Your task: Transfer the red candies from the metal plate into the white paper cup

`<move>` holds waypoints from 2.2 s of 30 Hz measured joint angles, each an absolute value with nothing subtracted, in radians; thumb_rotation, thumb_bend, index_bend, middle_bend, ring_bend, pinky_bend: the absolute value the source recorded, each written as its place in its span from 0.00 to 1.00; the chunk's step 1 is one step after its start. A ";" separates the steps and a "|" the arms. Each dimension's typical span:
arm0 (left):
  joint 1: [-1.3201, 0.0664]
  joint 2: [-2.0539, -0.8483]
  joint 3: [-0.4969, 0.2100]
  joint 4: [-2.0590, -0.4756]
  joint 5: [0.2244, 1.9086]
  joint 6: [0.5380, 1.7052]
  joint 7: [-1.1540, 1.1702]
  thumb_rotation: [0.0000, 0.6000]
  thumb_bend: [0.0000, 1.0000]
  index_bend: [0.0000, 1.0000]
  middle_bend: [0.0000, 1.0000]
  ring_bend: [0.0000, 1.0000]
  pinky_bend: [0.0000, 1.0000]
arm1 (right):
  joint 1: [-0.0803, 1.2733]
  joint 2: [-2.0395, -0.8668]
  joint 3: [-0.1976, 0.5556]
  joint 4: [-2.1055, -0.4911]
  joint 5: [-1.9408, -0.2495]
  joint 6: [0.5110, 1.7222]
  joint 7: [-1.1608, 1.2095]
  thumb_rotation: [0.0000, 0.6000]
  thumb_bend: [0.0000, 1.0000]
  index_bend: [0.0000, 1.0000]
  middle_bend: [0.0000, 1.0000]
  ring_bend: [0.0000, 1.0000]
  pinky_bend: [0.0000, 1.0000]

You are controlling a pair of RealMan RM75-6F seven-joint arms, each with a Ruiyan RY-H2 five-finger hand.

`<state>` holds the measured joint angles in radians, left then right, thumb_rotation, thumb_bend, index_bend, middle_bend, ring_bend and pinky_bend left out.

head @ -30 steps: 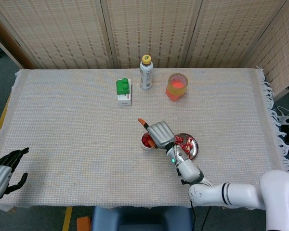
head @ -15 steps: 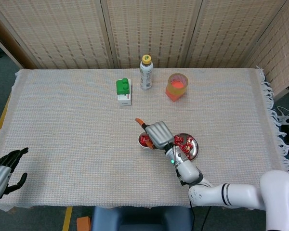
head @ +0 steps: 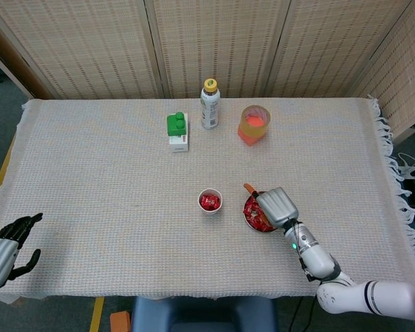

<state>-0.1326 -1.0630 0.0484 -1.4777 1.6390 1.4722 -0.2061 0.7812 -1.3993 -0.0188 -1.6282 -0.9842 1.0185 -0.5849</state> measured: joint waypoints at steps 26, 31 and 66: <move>-0.133 -1.064 0.049 -1.481 1.640 1.470 -0.198 1.00 0.47 0.00 0.14 0.11 0.22 | 0.755 -1.440 -0.045 -1.572 -0.925 0.922 -0.688 1.00 0.26 0.18 0.66 0.74 1.00; -0.131 -1.063 0.048 -1.481 1.639 1.473 -0.201 1.00 0.47 0.00 0.14 0.11 0.22 | 0.772 -1.451 -0.036 -1.567 -0.889 0.892 -0.699 1.00 0.26 0.17 0.66 0.74 1.00; -0.129 -1.065 0.051 -1.470 1.653 1.487 -0.216 1.00 0.47 0.00 0.15 0.12 0.23 | 0.773 -1.524 -0.038 -1.510 -0.875 0.941 -0.773 1.00 0.30 0.44 0.71 0.79 1.00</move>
<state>-0.1295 -1.0650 0.0505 -1.4695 1.6529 1.4869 -0.2159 0.7729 -1.5239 -0.0384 -1.5104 -0.8748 0.9413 -0.7735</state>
